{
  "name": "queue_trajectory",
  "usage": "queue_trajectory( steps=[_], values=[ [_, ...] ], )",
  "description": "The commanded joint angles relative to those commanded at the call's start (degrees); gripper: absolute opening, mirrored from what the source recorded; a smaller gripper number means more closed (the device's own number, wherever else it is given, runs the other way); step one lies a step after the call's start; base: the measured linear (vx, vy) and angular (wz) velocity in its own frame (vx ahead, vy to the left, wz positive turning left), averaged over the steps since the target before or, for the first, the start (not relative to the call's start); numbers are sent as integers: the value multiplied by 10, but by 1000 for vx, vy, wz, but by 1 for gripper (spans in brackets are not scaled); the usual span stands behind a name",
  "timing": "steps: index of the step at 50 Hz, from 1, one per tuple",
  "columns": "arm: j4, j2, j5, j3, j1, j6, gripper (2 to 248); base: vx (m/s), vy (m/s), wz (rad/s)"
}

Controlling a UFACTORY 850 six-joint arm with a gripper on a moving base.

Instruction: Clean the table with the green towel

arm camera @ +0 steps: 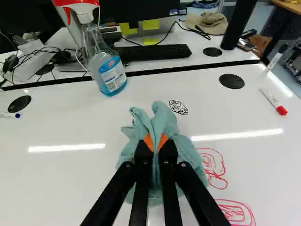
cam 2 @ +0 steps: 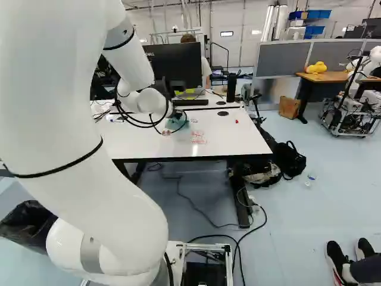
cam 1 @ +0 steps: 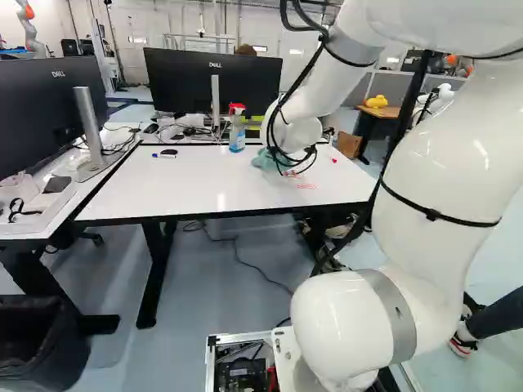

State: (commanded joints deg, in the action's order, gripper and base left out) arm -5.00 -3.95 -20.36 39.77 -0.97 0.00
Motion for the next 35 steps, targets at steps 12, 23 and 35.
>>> queue_trajectory(
  steps=[12, 23, 35],
  values=[
    [0, 15, 0, -16, 22, 0, 29, 0, 0, 0],
    [0, 28, 0, -29, 44, 0, 29, 0, 0, 0],
    [0, 41, 0, -43, 68, 0, 29, 0, 0, 0]
  ],
)
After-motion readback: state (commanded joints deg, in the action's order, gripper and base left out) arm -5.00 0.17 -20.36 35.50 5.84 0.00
